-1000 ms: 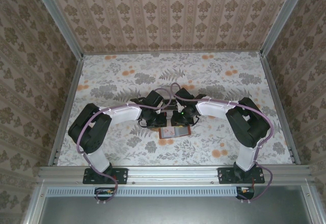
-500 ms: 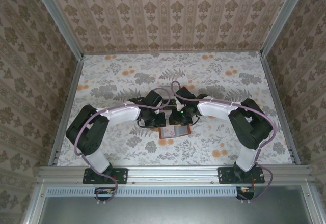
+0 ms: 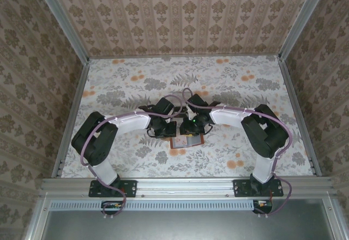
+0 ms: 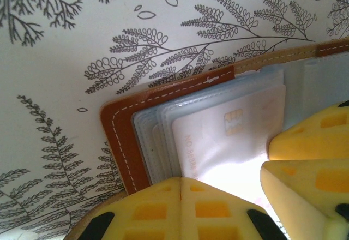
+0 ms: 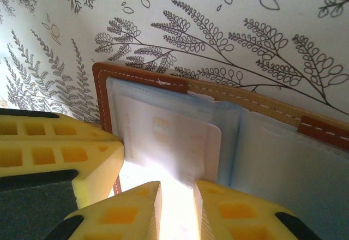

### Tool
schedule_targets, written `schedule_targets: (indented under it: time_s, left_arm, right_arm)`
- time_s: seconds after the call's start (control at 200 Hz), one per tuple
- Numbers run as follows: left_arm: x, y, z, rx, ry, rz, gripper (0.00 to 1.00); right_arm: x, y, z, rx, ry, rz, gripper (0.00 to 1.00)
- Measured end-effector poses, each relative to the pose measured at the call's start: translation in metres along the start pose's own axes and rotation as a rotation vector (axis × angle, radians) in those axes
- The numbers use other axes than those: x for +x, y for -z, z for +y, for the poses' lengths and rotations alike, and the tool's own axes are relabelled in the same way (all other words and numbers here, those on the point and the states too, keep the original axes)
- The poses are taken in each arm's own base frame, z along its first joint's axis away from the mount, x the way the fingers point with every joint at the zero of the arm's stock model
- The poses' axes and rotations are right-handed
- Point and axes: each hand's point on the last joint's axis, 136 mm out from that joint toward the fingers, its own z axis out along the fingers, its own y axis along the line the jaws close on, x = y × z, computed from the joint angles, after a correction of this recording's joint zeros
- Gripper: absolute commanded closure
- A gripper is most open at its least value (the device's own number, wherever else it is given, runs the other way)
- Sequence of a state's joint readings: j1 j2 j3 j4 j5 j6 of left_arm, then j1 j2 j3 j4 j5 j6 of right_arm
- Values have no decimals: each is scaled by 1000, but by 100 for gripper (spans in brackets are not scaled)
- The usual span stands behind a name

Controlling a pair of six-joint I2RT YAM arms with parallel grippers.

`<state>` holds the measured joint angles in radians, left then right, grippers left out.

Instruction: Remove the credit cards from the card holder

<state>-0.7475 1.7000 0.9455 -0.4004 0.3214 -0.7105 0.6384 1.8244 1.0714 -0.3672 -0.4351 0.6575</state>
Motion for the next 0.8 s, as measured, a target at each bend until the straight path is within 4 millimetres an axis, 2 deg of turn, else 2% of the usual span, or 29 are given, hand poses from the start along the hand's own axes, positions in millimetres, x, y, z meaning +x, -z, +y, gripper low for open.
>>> schedule_targets:
  time_s: [0.455,0.605,0.8]
  left_arm:
    - [0,0,0,0,0,0,95]
    - [0,0,0,0,0,0,94]
    - [0,1,0,-6,1,0,93]
  right_arm:
    - [-2,4,-11,71,16,-15,70]
    - [-2,6,-9,68,18,-19,70]
    - [-4,19,0,45,34,-48,69]
